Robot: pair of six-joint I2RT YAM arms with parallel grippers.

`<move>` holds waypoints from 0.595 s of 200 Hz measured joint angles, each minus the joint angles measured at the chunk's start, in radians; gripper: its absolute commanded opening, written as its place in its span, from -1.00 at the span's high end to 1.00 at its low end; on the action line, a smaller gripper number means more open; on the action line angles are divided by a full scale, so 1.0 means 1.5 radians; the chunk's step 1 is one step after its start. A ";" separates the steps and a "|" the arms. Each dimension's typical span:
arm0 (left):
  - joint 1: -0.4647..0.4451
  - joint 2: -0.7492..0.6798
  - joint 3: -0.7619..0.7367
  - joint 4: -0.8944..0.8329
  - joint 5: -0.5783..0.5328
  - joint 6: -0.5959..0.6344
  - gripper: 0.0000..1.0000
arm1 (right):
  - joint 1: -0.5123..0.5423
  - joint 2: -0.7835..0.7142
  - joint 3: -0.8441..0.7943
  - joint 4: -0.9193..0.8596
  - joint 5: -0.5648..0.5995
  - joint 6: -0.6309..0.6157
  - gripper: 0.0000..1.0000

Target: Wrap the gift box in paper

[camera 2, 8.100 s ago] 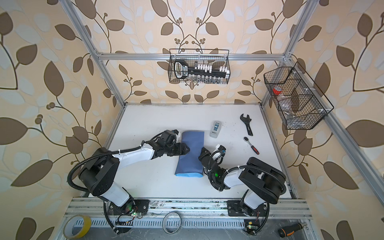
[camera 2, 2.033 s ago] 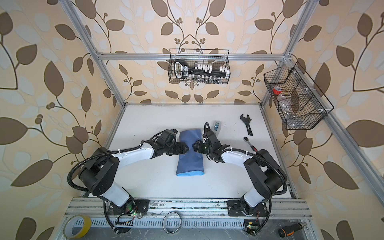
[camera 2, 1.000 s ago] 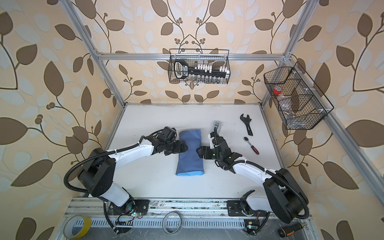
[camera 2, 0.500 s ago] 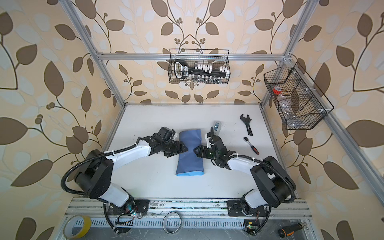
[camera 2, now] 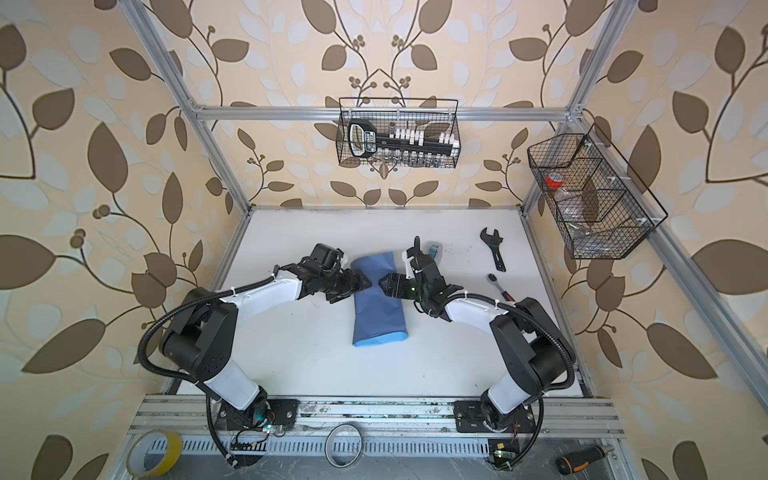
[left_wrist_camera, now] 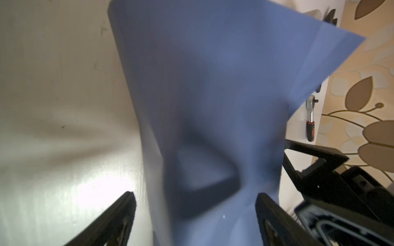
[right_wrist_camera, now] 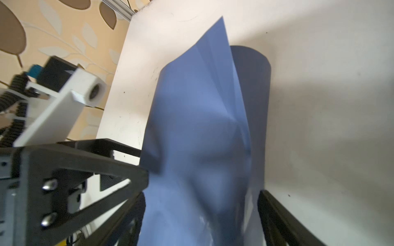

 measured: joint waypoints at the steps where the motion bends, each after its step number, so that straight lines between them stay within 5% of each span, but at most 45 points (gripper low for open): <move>1: 0.000 -0.006 -0.004 0.000 -0.002 0.001 -0.86 | 0.000 -0.004 -0.002 -0.002 0.001 -0.002 -0.77; 48: -0.049 -0.188 -0.187 0.028 -0.009 0.020 -0.88 | 0.062 -0.120 -0.073 -0.074 0.060 -0.079 -0.78; 119: -0.146 -0.141 -0.209 0.065 -0.048 0.062 -0.81 | 0.104 -0.087 -0.092 -0.098 0.104 -0.116 -0.54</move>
